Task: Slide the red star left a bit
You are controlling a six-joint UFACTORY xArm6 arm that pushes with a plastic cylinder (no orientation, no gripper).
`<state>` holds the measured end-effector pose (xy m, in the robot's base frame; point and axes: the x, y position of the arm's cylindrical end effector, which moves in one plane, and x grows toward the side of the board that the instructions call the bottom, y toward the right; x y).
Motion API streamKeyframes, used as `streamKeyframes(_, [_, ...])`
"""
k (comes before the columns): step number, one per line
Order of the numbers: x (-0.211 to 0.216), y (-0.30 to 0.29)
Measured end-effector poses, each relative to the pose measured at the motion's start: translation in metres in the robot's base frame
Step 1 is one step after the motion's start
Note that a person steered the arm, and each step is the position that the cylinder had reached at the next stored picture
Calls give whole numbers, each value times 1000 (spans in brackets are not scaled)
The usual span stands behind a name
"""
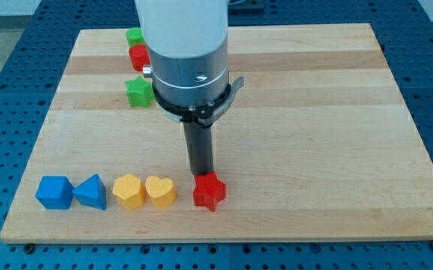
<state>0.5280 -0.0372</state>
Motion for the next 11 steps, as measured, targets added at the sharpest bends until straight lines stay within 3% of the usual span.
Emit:
streamKeyframes(3, [-20,33])
streamKeyframes(8, [27,54])
streamKeyframes(11, [31,45])
